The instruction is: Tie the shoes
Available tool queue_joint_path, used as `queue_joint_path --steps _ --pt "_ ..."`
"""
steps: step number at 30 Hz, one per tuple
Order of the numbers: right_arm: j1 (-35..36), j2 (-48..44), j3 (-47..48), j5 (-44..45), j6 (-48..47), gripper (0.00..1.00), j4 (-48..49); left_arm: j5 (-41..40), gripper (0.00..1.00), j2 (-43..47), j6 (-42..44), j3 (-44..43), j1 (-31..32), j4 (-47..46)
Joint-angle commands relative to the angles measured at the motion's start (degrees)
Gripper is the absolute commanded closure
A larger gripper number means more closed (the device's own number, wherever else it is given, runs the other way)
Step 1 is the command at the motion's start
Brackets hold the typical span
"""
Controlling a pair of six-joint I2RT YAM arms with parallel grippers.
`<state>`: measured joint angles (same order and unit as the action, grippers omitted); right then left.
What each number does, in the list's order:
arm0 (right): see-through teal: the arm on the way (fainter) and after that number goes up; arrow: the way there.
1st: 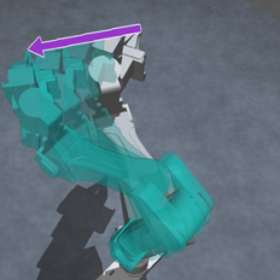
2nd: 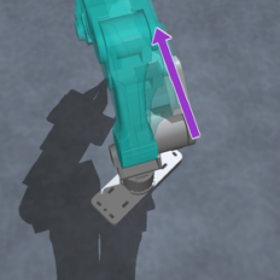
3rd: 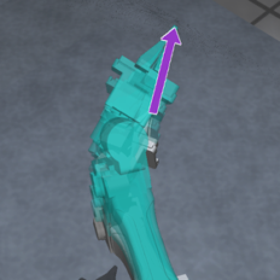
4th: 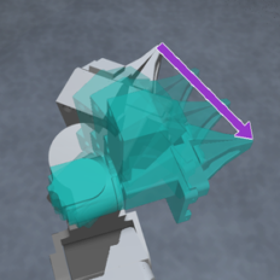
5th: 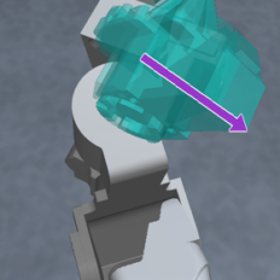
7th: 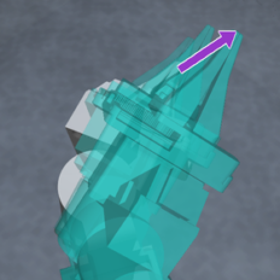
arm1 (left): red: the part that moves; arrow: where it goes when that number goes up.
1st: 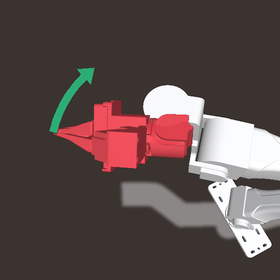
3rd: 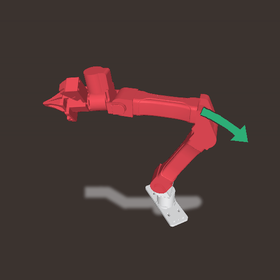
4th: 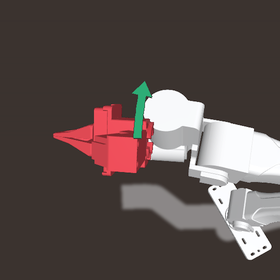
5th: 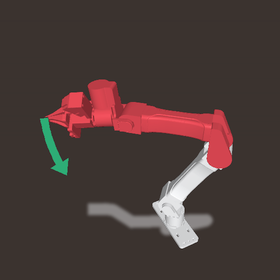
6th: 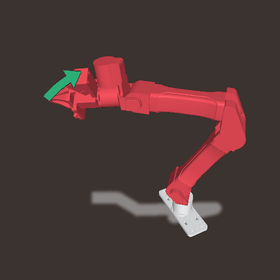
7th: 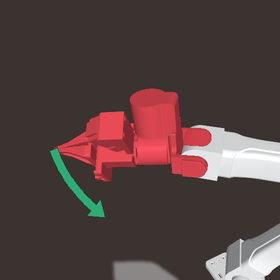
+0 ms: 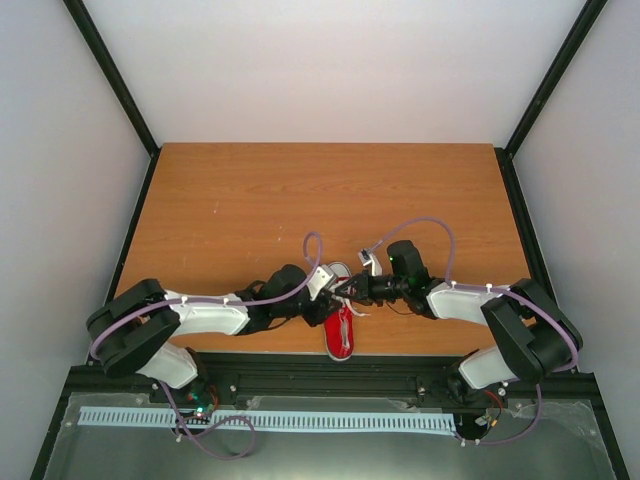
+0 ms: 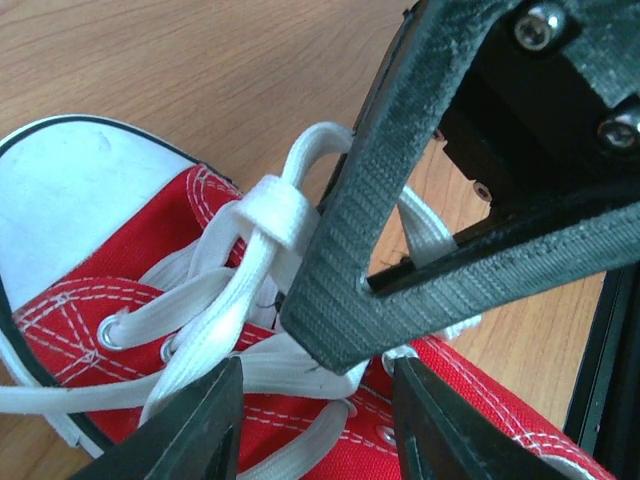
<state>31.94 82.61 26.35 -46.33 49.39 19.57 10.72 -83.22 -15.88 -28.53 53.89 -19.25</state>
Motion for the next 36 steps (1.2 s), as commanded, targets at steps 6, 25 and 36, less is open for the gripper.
queue_joint_path --steps 6,25,36 --pt "-0.3 -1.4 -0.34 -1.3 0.51 0.92 2.15 -2.36 0.62 -2.37 1.47 -2.9 1.47 -3.39" --pt "-2.36 -4.46 -0.67 1.38 -3.94 0.72 -3.16 -4.7 0.99 5.7 -3.51 0.68 1.83 0.42" --pt "-3.47 -8.27 -3.76 2.15 -15.65 0.44 -8.44 -3.54 0.99 10.83 -6.54 -2.12 1.81 10.38"
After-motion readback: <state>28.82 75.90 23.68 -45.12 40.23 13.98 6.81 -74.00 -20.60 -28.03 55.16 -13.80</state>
